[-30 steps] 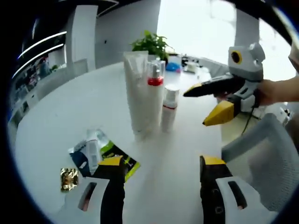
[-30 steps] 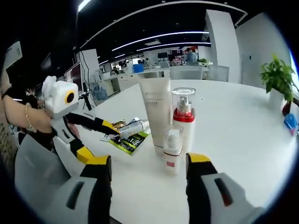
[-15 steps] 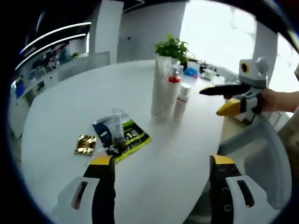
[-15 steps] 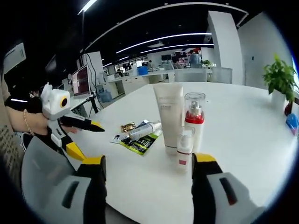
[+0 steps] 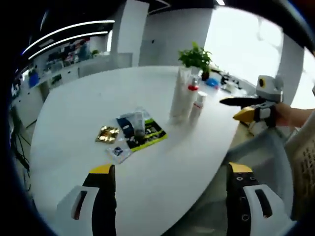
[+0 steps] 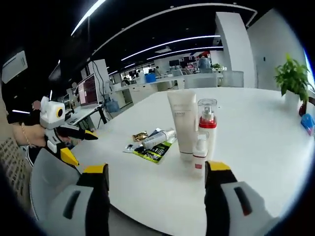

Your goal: Arrange the skincare products in the storage area until every visible bottle or jar stands upright without overlapping.

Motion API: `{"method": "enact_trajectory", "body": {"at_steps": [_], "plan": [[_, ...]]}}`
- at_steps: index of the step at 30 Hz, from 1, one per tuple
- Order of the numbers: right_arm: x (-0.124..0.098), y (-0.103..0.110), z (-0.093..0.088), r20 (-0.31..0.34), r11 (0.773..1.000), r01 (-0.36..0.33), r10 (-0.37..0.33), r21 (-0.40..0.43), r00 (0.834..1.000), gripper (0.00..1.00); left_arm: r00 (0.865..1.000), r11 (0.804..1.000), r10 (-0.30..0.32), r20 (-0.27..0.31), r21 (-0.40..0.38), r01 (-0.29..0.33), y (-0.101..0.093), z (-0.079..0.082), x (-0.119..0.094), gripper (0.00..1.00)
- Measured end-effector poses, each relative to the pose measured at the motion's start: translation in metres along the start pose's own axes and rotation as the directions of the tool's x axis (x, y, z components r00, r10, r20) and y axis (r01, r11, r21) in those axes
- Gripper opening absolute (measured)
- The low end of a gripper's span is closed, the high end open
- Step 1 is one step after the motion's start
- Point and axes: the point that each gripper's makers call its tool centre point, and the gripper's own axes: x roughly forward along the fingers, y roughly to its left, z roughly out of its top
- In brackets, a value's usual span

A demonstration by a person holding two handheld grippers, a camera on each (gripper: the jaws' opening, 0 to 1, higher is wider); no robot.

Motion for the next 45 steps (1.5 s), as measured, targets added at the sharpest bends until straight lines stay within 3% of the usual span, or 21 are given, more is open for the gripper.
{"method": "enact_trajectory", "body": {"at_steps": [10, 18, 31, 41, 45], "plan": [[-0.001, 0.004, 0.000, 0.005, 1.000, -0.002, 0.002, 0.009, 1.000, 0.81, 0.999, 0.998, 0.051, -0.014, -0.048, -0.051, 0.012, -0.019, -0.014, 0.95], [-0.002, -0.001, -0.001, 0.008, 1.000, 0.011, -0.011, 0.020, 1.000, 0.81, 0.998, 0.997, 0.057, -0.026, -0.056, -0.058, 0.014, -0.021, -0.015, 0.96], [-0.001, -0.003, -0.003, 0.005, 0.999, 0.017, -0.017, 0.028, 1.000, 0.81, 0.998, 0.998, 0.043, -0.039, -0.048, -0.044, 0.013, -0.014, -0.007, 0.95], [0.000, -0.011, -0.004, 0.003, 0.999, 0.031, -0.032, 0.042, 0.999, 0.81, 0.994, 1.000, 0.027, -0.105, 0.014, -0.026, 0.022, 0.001, 0.015, 0.96], [0.000, -0.014, -0.003, 0.008, 0.998, 0.040, -0.040, 0.051, 0.999, 0.81, 0.988, 0.999, 0.018, -0.156, 0.037, -0.013, 0.027, 0.006, 0.028, 0.94]]}}
